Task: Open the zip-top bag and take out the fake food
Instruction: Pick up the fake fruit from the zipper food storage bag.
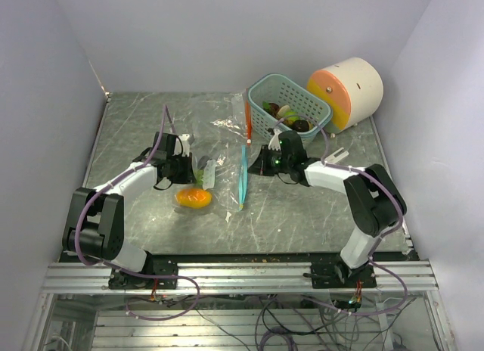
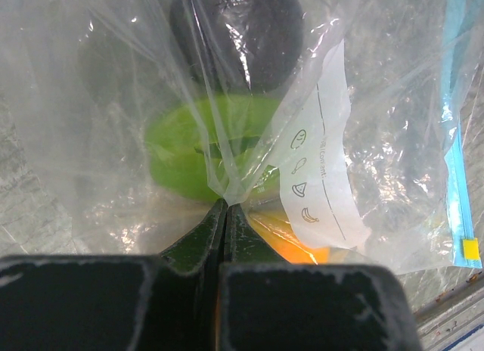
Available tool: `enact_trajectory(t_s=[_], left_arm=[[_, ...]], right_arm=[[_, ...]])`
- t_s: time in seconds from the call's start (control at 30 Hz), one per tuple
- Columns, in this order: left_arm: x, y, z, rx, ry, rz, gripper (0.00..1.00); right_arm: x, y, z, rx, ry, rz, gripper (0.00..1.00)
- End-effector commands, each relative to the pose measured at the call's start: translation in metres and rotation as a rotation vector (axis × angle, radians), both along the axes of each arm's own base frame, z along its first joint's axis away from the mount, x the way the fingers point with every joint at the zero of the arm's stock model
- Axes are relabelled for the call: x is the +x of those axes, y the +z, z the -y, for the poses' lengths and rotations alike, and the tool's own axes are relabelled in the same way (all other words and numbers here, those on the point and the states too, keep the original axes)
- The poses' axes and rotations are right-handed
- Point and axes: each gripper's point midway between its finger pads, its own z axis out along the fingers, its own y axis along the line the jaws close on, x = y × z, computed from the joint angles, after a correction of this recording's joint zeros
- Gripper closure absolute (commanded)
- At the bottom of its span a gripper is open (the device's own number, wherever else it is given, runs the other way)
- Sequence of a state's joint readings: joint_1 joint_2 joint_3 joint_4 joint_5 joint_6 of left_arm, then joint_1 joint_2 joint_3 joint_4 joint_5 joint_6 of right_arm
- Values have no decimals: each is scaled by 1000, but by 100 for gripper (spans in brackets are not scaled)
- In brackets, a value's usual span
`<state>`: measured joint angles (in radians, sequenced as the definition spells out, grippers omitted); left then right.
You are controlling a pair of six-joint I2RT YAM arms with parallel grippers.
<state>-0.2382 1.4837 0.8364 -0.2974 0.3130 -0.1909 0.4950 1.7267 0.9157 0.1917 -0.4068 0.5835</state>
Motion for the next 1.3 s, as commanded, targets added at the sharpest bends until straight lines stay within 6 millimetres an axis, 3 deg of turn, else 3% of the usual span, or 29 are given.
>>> enact_trajectory(t_s=[0.0, 0.1, 0.17, 0.3, 0.5, 0.67, 0.93, 1.07, 1.27], left_arm=[[0, -1, -1, 8, -2, 1, 93], [0, -1, -2, 11, 0, 4, 93], [-1, -1, -2, 13, 1, 4, 93], [0, 0, -2, 15, 3, 8, 93], [-1, 1, -3, 17, 2, 7, 93], [0, 1, -3, 17, 2, 8, 93], [-2, -1, -2, 12, 1, 0, 93], [0, 1, -2, 10, 1, 10, 93], [1, 22, -1, -6, 6, 57, 93]], right_arm=[[18, 1, -15, 41, 4, 17, 100], [23, -11, -19, 42, 4, -5, 100], [33, -9, -25, 54, 4, 7, 100], [36, -27, -26, 33, 5, -19, 100], [31, -41, -36, 16, 41, -34, 100], [19, -40, -52, 56, 108, -32, 100], [1, -16, -76, 212, 223, 0, 87], [-12, -17, -82, 223, 269, -5, 77], [-26, -16, -93, 237, 310, 3, 61]])
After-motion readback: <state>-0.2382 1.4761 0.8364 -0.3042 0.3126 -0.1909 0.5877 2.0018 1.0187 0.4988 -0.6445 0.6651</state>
